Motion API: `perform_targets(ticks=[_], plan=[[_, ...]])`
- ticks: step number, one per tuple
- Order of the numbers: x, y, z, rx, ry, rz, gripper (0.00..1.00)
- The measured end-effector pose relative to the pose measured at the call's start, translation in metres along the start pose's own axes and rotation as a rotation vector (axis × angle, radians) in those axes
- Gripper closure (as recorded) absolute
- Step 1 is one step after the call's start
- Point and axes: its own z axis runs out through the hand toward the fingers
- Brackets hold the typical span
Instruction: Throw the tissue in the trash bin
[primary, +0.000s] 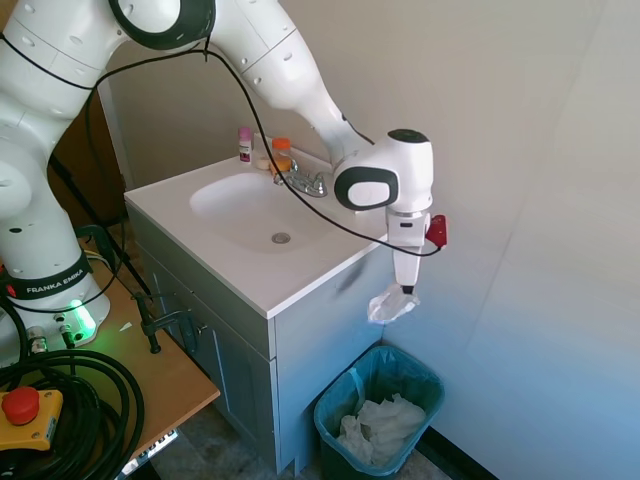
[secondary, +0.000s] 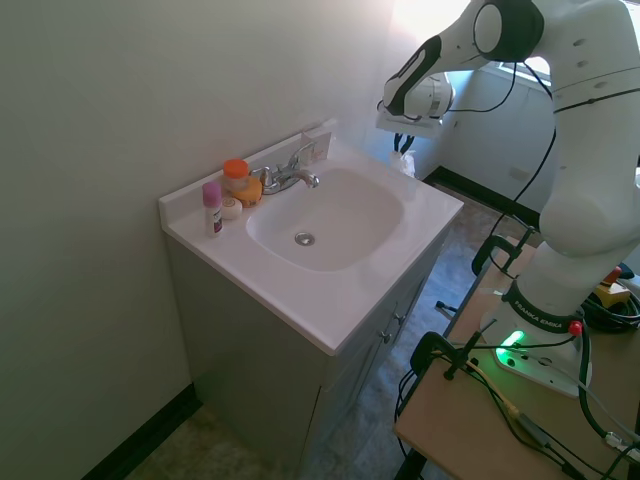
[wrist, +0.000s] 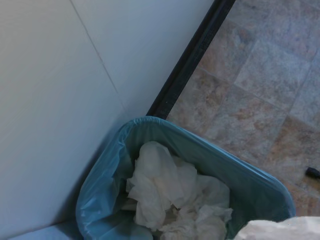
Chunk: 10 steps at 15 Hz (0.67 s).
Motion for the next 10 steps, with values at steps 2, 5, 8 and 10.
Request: perform_targets(ticks=[2,5,8,10], plan=[[0.000,-0.002,-0.001,-0.003,-0.005,-0.012,0.00],[0.001,-0.003,-0.009,0.016,-0.053,-0.068,0.00],[0.007,-0.001,-0.047,0.072,-0.087,-0.139,0.00],[-0.003,0.011,-0.080,0.109,-0.106,-0.206,0.00]])
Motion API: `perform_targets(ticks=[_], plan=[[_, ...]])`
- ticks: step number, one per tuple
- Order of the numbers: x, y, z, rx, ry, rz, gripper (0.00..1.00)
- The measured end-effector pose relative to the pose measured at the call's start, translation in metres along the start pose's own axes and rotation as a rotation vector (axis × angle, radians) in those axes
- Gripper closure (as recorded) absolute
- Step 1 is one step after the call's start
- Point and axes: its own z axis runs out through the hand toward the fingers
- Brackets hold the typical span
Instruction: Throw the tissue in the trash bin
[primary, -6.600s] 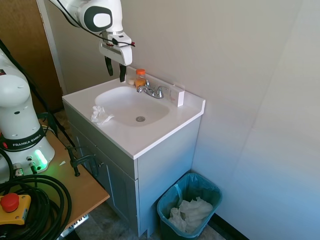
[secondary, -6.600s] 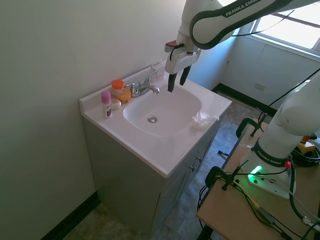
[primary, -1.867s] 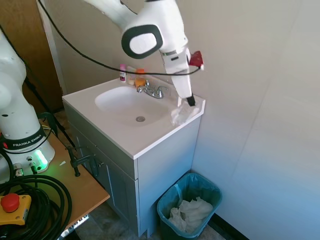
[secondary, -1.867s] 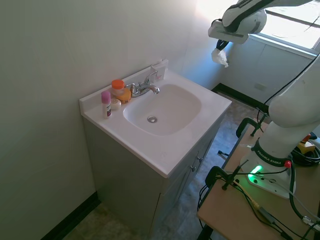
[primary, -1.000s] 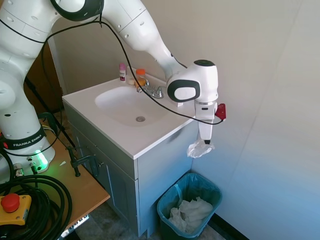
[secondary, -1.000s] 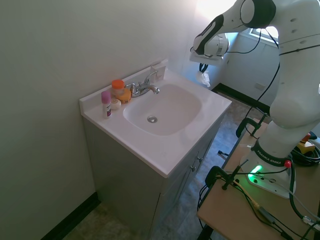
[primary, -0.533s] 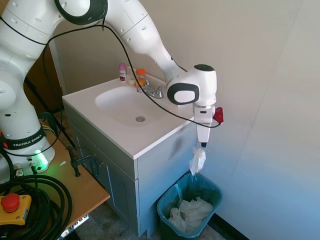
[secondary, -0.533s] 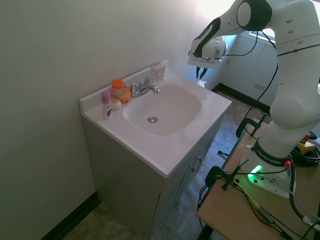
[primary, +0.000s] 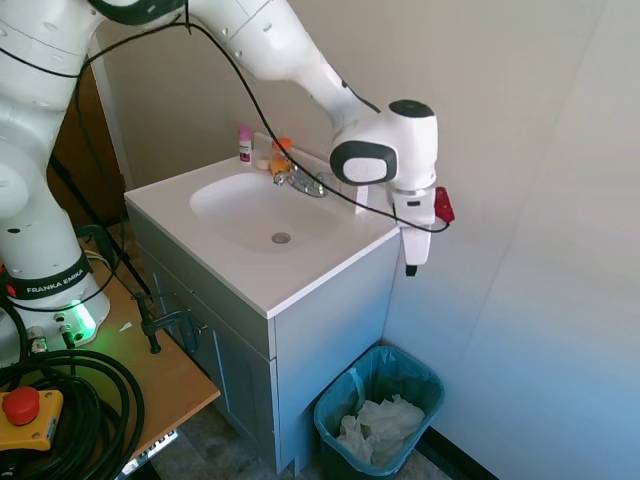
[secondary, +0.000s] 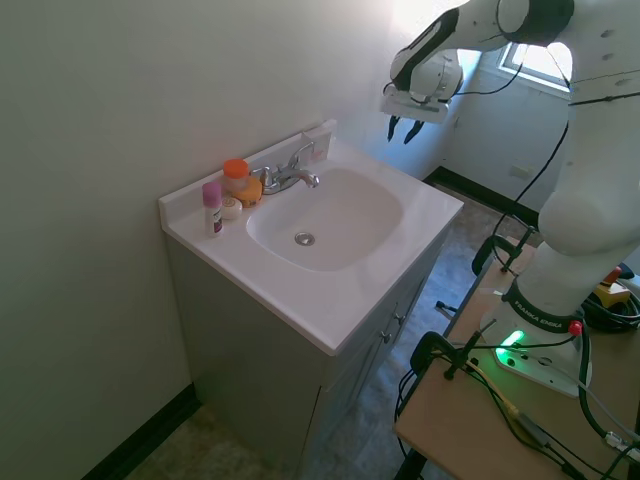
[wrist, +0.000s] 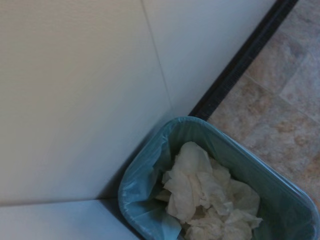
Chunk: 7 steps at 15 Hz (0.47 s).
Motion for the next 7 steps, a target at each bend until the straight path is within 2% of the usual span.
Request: perform_targets(ticks=[4,7], plan=[[-0.070,0.006,-0.062,0.075,-0.033,-0.140,0.00],[-0.121,0.021,-0.093,0.094,-0.037,-0.247,0.00]])
